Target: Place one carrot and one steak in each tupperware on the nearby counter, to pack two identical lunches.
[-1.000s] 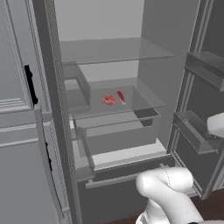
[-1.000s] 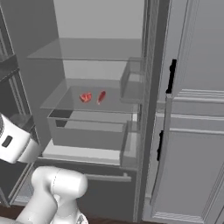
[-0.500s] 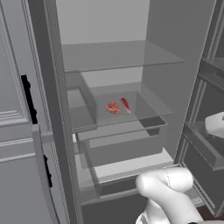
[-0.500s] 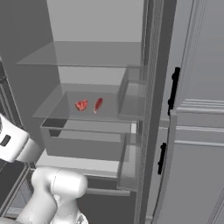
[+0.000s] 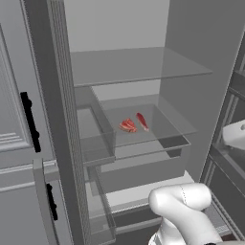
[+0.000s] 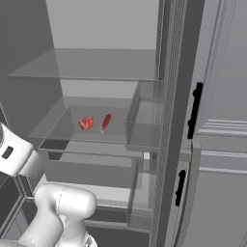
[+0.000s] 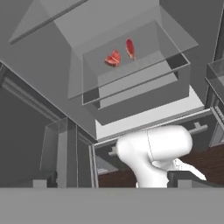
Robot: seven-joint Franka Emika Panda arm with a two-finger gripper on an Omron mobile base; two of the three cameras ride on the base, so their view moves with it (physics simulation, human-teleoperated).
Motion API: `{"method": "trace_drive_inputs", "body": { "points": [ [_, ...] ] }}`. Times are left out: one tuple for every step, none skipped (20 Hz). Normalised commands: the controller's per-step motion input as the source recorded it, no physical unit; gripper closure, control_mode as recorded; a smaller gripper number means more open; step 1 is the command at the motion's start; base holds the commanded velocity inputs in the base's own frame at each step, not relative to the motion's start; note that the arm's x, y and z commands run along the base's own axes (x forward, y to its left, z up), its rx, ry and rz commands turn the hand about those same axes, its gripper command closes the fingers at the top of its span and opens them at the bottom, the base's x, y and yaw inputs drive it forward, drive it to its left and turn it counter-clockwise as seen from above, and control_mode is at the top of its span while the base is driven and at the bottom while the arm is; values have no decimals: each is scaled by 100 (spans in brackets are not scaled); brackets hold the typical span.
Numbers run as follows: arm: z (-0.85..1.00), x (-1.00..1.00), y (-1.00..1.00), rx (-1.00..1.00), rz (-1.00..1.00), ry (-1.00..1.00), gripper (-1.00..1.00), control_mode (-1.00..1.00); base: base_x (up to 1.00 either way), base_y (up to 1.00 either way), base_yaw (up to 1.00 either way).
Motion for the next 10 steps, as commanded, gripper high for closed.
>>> {"method": "trace_drive_inputs", "body": {
  "points": [
    [-16,49,4,0,0,4,-100,-100,0,0,0],
    [-24,60,1,0,0,5,-100,-100,0,0,0],
    [-26,71,0,0,0,7,-100,-100,0,0,0],
    [-23,76,0,0,0,10,-100,-100,0,0,0],
    [-24,66,0,0,0,13,-100,-100,0,0,0],
    [-30,62,0,0,-1,11,-100,-100,0,0,0],
    [-34,72,0,0,0,11,-100,-100,0,0,0],
    [-34,86,0,0,0,13,-100,-100,0,0,0],
    [-35,91,2,-3,0,11,-100,-100,0,0,0],
    [-38,100,3,-6,0,9,-100,-100,0,0,0]
  ]
}}
